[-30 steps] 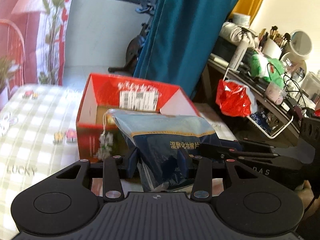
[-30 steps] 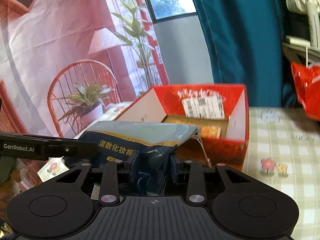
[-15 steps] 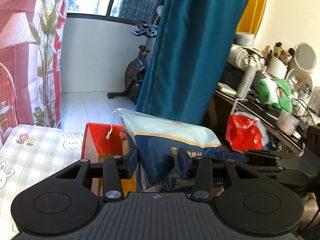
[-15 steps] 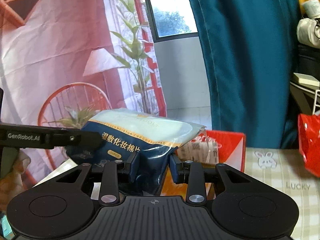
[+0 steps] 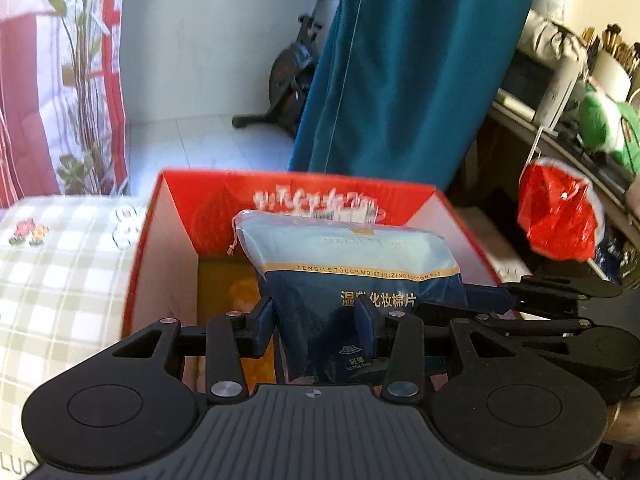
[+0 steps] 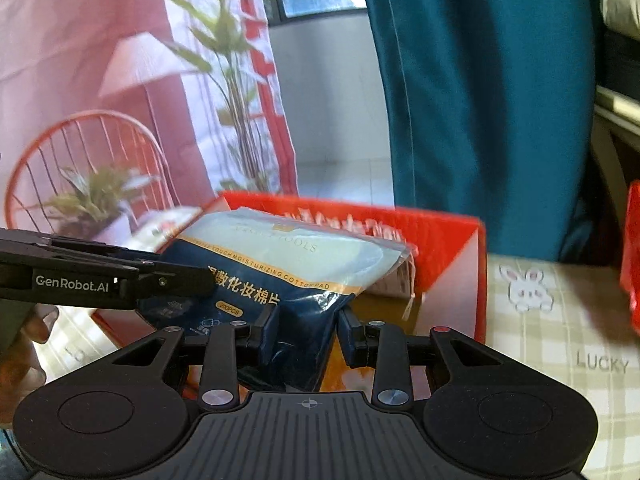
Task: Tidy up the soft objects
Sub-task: 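Lift the blue packet into the red box and open both grippers, then move both grippers down to the white cloth bundles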
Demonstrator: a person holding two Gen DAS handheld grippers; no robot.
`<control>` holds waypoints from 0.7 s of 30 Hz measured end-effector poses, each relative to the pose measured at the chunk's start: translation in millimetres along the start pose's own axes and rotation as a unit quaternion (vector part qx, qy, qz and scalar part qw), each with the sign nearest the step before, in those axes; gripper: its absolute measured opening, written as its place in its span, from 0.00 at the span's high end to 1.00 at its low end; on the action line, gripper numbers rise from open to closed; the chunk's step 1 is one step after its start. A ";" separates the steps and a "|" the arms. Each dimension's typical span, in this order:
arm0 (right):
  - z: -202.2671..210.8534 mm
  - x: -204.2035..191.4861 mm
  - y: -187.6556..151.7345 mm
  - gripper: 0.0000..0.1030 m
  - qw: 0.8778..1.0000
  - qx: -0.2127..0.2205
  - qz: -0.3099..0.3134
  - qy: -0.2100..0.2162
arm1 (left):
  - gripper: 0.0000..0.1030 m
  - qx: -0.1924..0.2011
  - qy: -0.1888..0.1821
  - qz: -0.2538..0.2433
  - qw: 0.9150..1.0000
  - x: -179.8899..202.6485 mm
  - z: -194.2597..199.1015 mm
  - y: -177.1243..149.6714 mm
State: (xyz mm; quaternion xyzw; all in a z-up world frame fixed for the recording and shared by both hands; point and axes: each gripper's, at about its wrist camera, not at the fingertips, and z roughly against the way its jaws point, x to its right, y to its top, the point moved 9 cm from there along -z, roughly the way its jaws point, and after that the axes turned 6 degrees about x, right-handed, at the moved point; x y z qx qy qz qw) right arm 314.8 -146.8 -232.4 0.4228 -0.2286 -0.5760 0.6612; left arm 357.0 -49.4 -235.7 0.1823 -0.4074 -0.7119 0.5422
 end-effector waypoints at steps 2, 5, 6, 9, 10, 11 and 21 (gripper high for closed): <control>-6.7 3.7 -8.5 0.71 1.000 -0.009 -0.010 -0.002 | 0.56 -0.009 0.000 0.001 1.000 -2.1 -3.8 -4.9; -12.3 8.6 -18.2 0.73 1.000 -0.018 -0.017 -0.004 | 0.56 -0.017 -0.001 0.005 1.000 -3.6 -8.5 -10.8; -13.5 9.3 -20.4 0.73 1.000 -0.020 -0.016 -0.004 | 0.56 -0.021 -0.002 0.007 1.000 -4.7 -10.0 -12.5; -14.9 11.8 -23.8 0.72 1.000 -0.024 -0.013 -0.012 | 0.48 -0.035 0.018 -0.005 0.999 -9.9 -14.4 -17.5; -14.1 15.0 -24.5 0.71 0.999 -0.025 -0.015 -0.017 | 0.47 -0.037 0.027 -0.009 0.999 -11.2 -14.5 -18.8; -13.3 16.8 -25.2 0.70 0.999 -0.025 -0.018 -0.021 | 0.47 -0.037 0.030 -0.010 0.999 -12.5 -13.2 -18.8; 33.2 6.8 -17.0 0.69 0.999 0.025 -0.015 -0.020 | 0.47 -0.001 0.019 -0.026 0.999 -5.2 40.1 -14.8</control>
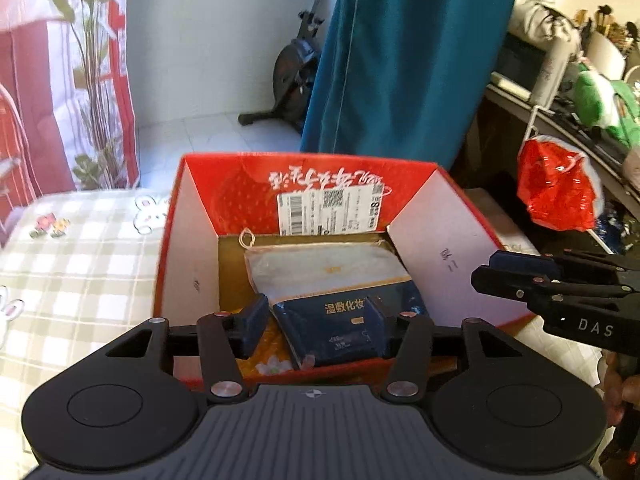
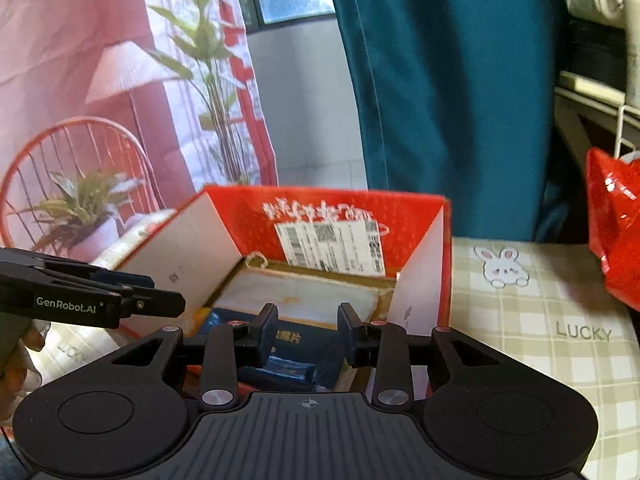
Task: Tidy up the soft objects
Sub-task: 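Move both grippers down to the white cloth bundles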
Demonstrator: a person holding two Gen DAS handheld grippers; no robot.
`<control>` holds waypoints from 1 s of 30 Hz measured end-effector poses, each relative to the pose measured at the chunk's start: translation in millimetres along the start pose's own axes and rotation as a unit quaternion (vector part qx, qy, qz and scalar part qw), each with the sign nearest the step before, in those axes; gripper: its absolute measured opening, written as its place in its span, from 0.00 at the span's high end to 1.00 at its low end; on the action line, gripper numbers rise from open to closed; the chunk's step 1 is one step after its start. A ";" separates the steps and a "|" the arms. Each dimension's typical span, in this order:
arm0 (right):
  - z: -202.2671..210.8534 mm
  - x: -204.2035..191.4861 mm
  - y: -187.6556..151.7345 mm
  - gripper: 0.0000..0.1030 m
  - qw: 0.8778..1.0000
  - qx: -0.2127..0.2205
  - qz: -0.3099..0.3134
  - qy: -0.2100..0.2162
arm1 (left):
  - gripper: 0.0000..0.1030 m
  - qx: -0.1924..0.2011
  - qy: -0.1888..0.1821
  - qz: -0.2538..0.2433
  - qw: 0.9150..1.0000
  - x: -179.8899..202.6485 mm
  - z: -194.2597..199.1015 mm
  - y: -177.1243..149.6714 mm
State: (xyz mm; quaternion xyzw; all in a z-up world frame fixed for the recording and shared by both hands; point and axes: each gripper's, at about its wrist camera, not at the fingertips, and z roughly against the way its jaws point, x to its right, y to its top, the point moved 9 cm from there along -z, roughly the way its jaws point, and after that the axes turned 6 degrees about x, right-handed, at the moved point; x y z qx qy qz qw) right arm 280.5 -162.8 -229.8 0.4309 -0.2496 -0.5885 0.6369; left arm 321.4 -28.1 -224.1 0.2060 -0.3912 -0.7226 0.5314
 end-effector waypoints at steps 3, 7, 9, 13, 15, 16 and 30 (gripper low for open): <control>19.7 -8.5 1.5 0.69 1.000 0.019 -0.004 0.009 | 0.47 0.006 0.002 -0.006 1.000 3.6 20.3 -3.3; 42.8 -20.3 -3.9 0.69 0.999 0.030 -0.007 0.023 | 0.47 0.009 0.001 -0.003 1.000 5.5 45.5 -14.5; 53.6 -27.1 -9.9 0.69 0.999 0.030 -0.007 0.029 | 0.47 0.009 -0.001 0.007 1.000 4.7 57.6 -24.6; 72.5 -39.9 -28.4 0.69 0.999 0.021 -0.004 0.041 | 0.47 -0.001 -0.003 0.022 1.000 4.0 78.6 -49.3; 80.6 -44.2 -40.7 0.69 0.999 0.012 0.003 0.042 | 0.47 -0.003 -0.010 0.029 1.000 5.7 90.9 -62.9; 84.7 -46.7 -47.1 0.69 0.999 0.006 0.005 0.044 | 0.47 -0.005 -0.012 0.034 0.999 7.0 96.7 -70.8; 128.5 -51.6 -141.5 0.49 0.994 -0.103 -0.014 0.045 | 0.46 -0.083 -0.011 0.068 0.994 17.4 104.3 -162.6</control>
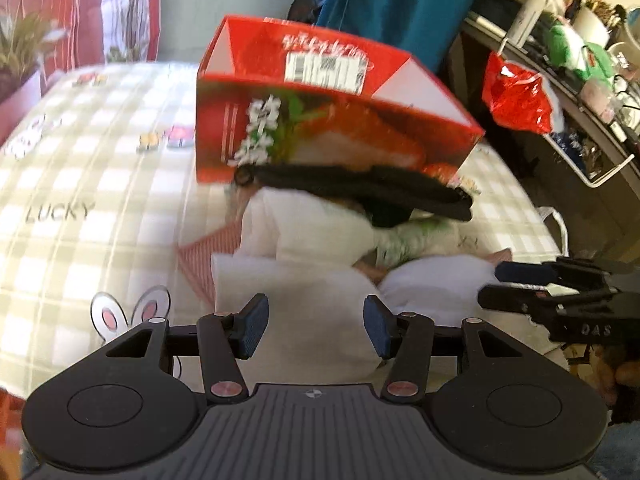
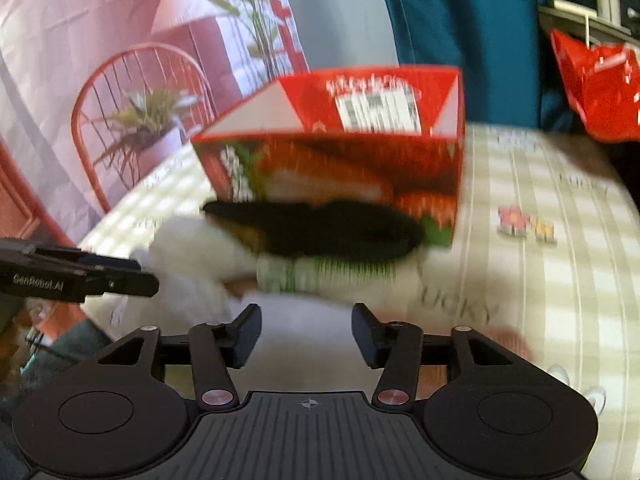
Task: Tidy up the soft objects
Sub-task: 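Move both grippers down to the white cloth bundles, then close both grippers on the white cloth bundle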
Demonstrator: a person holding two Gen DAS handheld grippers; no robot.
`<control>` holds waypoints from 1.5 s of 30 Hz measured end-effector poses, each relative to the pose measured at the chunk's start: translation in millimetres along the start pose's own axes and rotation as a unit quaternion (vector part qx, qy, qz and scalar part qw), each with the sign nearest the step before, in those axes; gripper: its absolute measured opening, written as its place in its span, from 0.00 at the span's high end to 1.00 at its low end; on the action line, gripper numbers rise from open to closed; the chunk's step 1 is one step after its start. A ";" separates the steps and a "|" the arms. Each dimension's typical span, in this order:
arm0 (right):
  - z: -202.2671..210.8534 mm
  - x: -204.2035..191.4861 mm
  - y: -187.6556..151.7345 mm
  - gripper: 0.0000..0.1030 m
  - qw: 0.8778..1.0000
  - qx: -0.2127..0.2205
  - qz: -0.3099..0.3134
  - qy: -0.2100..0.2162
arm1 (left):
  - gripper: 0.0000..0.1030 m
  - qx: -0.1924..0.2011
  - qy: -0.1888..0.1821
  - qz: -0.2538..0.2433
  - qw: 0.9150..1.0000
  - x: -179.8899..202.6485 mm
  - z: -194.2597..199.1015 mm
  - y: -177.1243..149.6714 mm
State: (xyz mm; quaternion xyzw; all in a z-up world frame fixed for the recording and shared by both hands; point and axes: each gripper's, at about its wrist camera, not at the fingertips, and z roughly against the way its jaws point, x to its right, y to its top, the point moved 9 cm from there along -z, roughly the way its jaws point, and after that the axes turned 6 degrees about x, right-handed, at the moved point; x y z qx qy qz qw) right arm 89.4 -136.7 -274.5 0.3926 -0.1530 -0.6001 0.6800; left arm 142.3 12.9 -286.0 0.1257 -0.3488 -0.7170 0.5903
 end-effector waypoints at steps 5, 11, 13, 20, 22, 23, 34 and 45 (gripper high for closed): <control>-4.2 2.4 -17.0 0.44 1.000 -0.025 -0.013 0.002 | 0.43 -0.017 -0.002 0.007 1.000 -0.7 -11.5 -9.3; -22.8 1.3 -29.0 0.44 0.998 -0.055 -0.021 0.015 | 0.42 -0.032 -0.006 0.017 0.999 -0.7 -26.7 -17.4; -28.5 1.9 -30.2 0.43 0.998 -0.061 -0.020 0.014 | 0.41 -0.031 -0.006 0.015 0.999 -1.1 -30.2 -18.2; -42.0 3.4 -34.9 0.41 0.998 -0.067 -0.014 0.009 | 0.37 -0.030 -0.007 0.011 0.999 -1.0 -38.2 -23.6; -43.7 3.9 -37.5 0.41 0.998 -0.066 -0.015 0.007 | 0.37 -0.029 -0.006 0.013 0.999 -0.7 -39.7 -24.4; -44.6 3.9 -38.9 0.41 0.998 -0.066 -0.015 0.006 | 0.37 -0.028 -0.006 0.014 1.000 -0.6 -40.5 -24.7; -50.9 -0.3 -49.0 0.41 0.998 -0.064 0.000 -0.002 | 0.33 -0.017 -0.007 0.024 1.000 -2.1 -42.4 -26.8; -50.7 0.7 -49.1 0.41 0.998 -0.062 -0.003 -0.001 | 0.33 0.018 -0.008 0.086 0.996 -21.4 -27.7 -19.4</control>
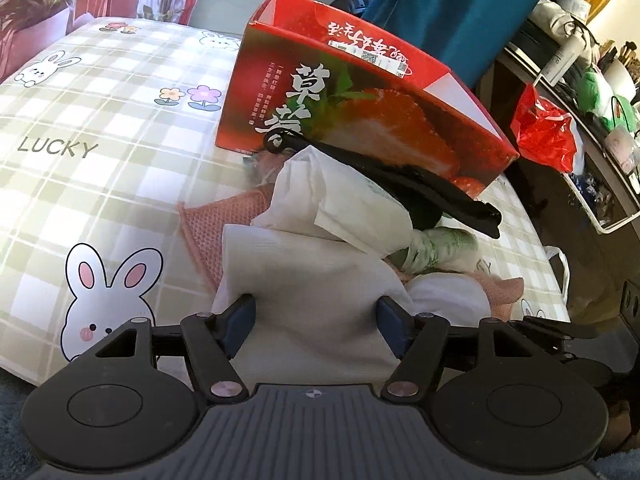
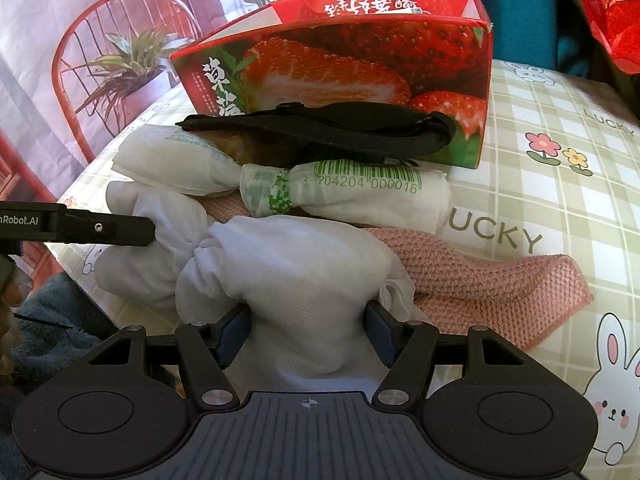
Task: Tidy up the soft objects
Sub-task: 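Close both grippers on the white cloth bundle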
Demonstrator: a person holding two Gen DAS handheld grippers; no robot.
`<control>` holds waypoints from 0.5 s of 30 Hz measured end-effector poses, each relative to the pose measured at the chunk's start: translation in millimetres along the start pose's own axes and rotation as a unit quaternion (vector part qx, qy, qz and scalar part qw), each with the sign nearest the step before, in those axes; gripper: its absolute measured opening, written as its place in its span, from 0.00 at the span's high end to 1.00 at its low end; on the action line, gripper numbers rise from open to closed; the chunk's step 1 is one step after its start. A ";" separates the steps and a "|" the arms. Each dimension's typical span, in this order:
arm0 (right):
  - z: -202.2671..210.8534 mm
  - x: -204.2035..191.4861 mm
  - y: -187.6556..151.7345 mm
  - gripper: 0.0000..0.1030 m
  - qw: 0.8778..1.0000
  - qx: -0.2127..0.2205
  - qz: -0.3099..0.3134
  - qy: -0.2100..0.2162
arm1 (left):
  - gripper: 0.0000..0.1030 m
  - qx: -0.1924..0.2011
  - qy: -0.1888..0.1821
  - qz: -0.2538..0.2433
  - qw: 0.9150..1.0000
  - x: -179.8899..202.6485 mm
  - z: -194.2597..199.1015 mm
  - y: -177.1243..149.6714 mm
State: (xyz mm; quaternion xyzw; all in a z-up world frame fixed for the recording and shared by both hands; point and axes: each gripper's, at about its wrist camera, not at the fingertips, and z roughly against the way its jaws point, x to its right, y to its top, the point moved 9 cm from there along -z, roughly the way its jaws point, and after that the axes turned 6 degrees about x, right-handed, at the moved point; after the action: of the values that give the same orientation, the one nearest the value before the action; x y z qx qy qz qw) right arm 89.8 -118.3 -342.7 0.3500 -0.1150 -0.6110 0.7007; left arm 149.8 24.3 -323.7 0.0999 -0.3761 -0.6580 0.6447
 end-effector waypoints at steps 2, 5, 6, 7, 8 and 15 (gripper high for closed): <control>-0.2 -0.5 0.0 0.41 1.000 0.001 0.001 -0.002 | 0.33 -0.001 0.004 -0.007 1.000 1.6 -1.9 -0.2; 0.0 -0.6 -0.1 0.41 1.000 0.002 -0.001 -0.002 | 0.32 -0.005 0.006 -0.015 1.000 2.6 -6.4 -3.7; 0.3 -0.4 0.1 0.41 1.000 0.003 -0.002 -0.002 | 0.32 -0.006 0.005 -0.016 1.000 2.2 -7.6 -4.6; 0.8 0.5 0.0 0.41 1.000 0.004 -0.003 -0.002 | 0.31 -0.008 0.004 -0.016 1.000 2.5 -9.0 -5.3; 1.0 0.7 0.2 0.41 1.000 0.004 -0.005 -0.002 | 0.30 -0.011 0.001 -0.017 1.000 3.0 -10.6 -6.3; 1.5 2.0 0.5 0.44 1.000 0.005 -0.005 0.000 | 0.26 -0.018 -0.006 -0.031 0.999 7.1 -16.8 -11.2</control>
State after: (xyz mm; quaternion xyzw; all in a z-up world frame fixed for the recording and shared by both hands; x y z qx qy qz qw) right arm 89.9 -120.6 -341.8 0.3543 -0.1167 -0.6141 0.6955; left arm 150.4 10.3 -339.9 0.0960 -0.3649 -0.6851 0.6231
